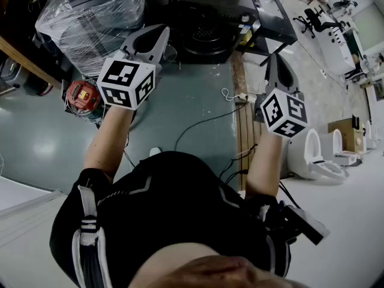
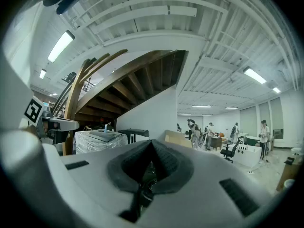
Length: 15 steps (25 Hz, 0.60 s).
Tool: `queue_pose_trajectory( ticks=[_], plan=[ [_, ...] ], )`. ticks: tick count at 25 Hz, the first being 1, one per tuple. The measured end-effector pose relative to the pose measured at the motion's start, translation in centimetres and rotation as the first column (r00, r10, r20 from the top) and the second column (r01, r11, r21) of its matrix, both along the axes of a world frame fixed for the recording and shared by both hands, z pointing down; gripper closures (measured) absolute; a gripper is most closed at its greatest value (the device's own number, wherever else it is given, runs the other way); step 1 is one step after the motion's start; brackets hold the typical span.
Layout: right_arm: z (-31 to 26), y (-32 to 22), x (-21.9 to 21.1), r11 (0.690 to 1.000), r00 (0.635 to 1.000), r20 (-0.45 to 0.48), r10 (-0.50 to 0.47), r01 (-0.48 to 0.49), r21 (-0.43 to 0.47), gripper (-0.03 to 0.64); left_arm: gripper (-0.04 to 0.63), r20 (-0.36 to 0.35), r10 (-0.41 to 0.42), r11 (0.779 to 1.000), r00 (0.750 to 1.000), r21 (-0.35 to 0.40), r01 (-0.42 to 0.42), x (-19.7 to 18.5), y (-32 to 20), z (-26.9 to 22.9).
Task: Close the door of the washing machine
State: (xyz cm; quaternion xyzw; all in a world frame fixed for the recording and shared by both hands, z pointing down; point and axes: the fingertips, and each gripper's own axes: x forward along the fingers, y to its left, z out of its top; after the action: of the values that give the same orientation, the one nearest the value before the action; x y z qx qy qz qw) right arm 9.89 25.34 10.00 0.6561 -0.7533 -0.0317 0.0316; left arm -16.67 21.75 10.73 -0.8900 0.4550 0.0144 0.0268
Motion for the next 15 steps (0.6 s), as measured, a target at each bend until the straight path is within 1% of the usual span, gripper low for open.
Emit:
queue_pose_trajectory(
  ticks=[9,15],
  plan=[
    [0.34,0.55,-0.46,1.0,1.0,-0.008,-0.011,0.011,-0.018,0.614,0.592,0.0,-0.009,1.0,1.0,-0.013,0.009,-0.27,0.8,0.57],
    [0.39,0.61,-0.86,1.0,1.0,0.007,-0.009,0.01,-0.021,0.612,0.592,0.0,-0.004,1.0,1.0,-0.017,0.004,-0.58,0.72,0.69]
  ],
)
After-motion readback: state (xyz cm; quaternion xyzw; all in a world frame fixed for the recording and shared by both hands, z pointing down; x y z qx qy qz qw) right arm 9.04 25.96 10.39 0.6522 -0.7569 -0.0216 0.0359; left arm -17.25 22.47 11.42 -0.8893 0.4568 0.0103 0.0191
